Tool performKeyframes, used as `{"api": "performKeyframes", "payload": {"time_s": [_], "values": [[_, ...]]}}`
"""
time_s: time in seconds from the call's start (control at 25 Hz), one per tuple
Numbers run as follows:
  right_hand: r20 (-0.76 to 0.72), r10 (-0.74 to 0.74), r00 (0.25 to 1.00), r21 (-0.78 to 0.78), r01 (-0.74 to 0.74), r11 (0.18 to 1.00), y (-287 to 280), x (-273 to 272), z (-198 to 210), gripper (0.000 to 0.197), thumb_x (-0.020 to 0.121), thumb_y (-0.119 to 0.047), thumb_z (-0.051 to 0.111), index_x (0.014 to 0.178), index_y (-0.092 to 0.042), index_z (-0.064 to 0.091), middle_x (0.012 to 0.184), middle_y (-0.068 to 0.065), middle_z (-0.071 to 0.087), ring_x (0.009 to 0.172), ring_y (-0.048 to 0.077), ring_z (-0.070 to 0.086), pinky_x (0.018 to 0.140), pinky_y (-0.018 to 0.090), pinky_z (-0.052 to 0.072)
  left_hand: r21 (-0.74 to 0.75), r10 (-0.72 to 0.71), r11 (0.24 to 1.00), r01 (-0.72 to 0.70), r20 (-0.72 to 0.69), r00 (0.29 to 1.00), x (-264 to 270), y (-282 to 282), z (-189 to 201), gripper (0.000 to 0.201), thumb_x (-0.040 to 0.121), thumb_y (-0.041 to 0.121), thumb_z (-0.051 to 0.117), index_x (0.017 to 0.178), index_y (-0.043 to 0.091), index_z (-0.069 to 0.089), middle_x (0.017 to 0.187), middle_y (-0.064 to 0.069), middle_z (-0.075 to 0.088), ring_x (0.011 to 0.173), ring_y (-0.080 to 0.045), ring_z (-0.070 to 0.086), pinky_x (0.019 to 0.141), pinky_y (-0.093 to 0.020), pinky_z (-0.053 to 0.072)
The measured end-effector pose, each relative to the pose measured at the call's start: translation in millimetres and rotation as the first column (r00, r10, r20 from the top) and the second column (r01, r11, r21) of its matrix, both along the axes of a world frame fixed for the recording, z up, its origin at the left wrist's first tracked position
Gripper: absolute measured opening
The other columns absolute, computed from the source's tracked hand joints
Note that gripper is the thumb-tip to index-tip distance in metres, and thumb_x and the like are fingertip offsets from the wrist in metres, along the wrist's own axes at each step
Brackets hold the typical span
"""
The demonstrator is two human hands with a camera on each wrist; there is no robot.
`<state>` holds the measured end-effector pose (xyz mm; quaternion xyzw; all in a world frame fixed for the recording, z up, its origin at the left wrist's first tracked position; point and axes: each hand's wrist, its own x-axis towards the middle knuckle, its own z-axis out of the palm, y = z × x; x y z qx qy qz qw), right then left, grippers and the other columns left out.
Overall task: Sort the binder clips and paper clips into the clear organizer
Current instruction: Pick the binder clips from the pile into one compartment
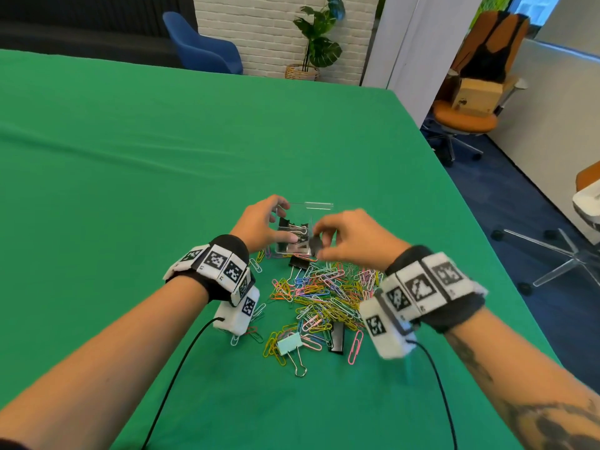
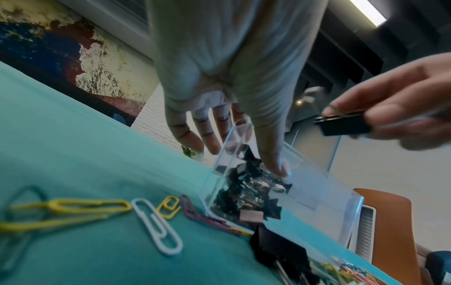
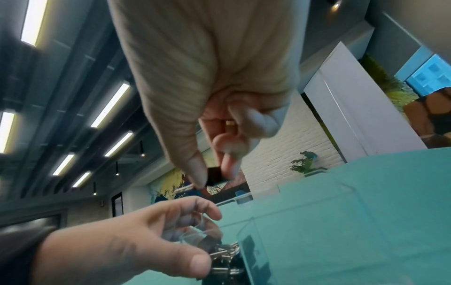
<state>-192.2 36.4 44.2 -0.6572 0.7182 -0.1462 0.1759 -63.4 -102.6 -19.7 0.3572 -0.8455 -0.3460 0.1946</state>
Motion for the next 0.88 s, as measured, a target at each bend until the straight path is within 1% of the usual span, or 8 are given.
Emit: {"api": "performKeyframes", "payload": {"time_s": [0.16, 0.24, 0.36, 0.48, 0.52, 0.6, 0.68, 0.88], "values": [[-0.114, -0.186, 0.976, -0.120, 0.173, 0.978, -43.3, -7.8, -1.0, 0.030, 0.078, -0.014, 0.061, 0.106, -0.006, 0.064, 0.098, 0.013, 0.069, 0.091, 0.029, 0.063, 0.080, 0.033, 0.051, 0.018, -0.004, 1.000, 0.005, -0.032, 0.999, 3.0, 2.0, 1.0, 0.061, 0.062, 0.020, 0.083, 0.113, 0.009, 0.053, 0.098, 0.000, 0.056, 0.086, -0.018, 0.049, 0.079, -0.030, 0.043], [-0.175, -0.173, 0.969, -0.047, 0.168, 0.985, -55.5, 0.1, -12.6, 0.034, 0.079, -0.014, 0.061, 0.112, -0.007, 0.062, 0.103, 0.015, 0.068, 0.098, 0.032, 0.063, 0.084, 0.036, 0.052, 0.012, -0.011, 1.000, 0.011, -0.016, 1.000, 4.0, 3.9, 2.4, 0.060, 0.062, 0.020, 0.084, 0.112, 0.009, 0.054, 0.098, 0.000, 0.056, 0.085, -0.017, 0.048, 0.075, -0.025, 0.039], [-0.158, -0.180, 0.971, 0.003, 0.183, 0.983, -54.1, -0.5, -15.2, 0.046, 0.079, -0.019, 0.065, 0.124, -0.014, 0.056, 0.112, 0.012, 0.068, 0.107, 0.029, 0.061, 0.092, 0.038, 0.050, 0.030, -0.012, 0.999, 0.013, -0.025, 1.000, 5.7, 5.4, 1.6, 0.059, 0.061, 0.020, 0.084, 0.111, 0.009, 0.054, 0.098, -0.001, 0.057, 0.085, -0.017, 0.047, 0.075, -0.023, 0.037], [-0.107, -0.263, 0.959, -0.121, 0.250, 0.961, -34.5, -6.8, -8.9, 0.032, 0.082, -0.013, 0.058, 0.114, -0.016, 0.061, 0.105, 0.010, 0.070, 0.101, 0.028, 0.062, 0.089, 0.035, 0.050, 0.047, -0.012, 0.999, 0.013, -0.019, 1.000, 5.8, 5.9, 1.2, 0.059, 0.062, 0.020, 0.083, 0.112, 0.010, 0.054, 0.101, -0.002, 0.058, 0.087, -0.017, 0.048, 0.075, -0.023, 0.037], [-0.111, -0.249, 0.962, -0.107, 0.237, 0.965, -26.3, -5.3, -10.7, 0.026, 0.083, -0.011, 0.056, 0.107, -0.016, 0.064, 0.101, 0.009, 0.071, 0.098, 0.028, 0.063, 0.087, 0.035, 0.051, 0.049, -0.013, 0.999, 0.013, -0.015, 1.000, 5.6, 6.3, 1.7, 0.059, 0.062, 0.020, 0.083, 0.112, 0.010, 0.054, 0.102, -0.003, 0.058, 0.088, -0.018, 0.048, 0.075, -0.024, 0.037], [-0.156, -0.137, 0.978, 0.062, 0.149, 0.987, -11.9, 7.5, -22.7, 0.020, 0.084, -0.012, 0.056, 0.099, -0.016, 0.068, 0.101, 0.009, 0.071, 0.097, 0.028, 0.064, 0.088, 0.037, 0.052, 0.054, -0.011, 0.998, 0.011, -0.009, 1.000, 5.9, 7.1, 2.8, 0.059, 0.063, 0.020, 0.082, 0.113, 0.010, 0.053, 0.105, -0.006, 0.060, 0.089, -0.018, 0.048, 0.076, -0.024, 0.037], [-0.255, -0.052, 0.966, 0.201, 0.106, 0.974, -7.3, 22.4, -38.6, 0.023, 0.086, -0.015, 0.055, 0.105, -0.017, 0.067, 0.108, 0.010, 0.068, 0.102, 0.030, 0.063, 0.089, 0.037, 0.052, 0.054, -0.011, 0.999, 0.011, -0.005, 1.000, 6.1, 8.5, 3.5, 0.060, 0.064, 0.020, 0.082, 0.115, 0.009, 0.053, 0.110, -0.009, 0.061, 0.091, -0.019, 0.048, 0.077, -0.025, 0.037], [-0.403, 0.014, 0.915, 0.220, 0.082, 0.972, -21.2, 35.1, -49.3, 0.030, 0.089, -0.022, 0.055, 0.118, -0.015, 0.061, 0.118, 0.013, 0.061, 0.108, 0.032, 0.060, 0.084, 0.037, 0.049, 0.055, 0.010, 0.998, -0.008, -0.034, 0.999, 7.3, 10.5, 2.7, 0.061, 0.065, 0.019, 0.081, 0.116, 0.009, 0.052, 0.114, -0.011, 0.062, 0.091, -0.019, 0.048, 0.079, -0.025, 0.038]]}}
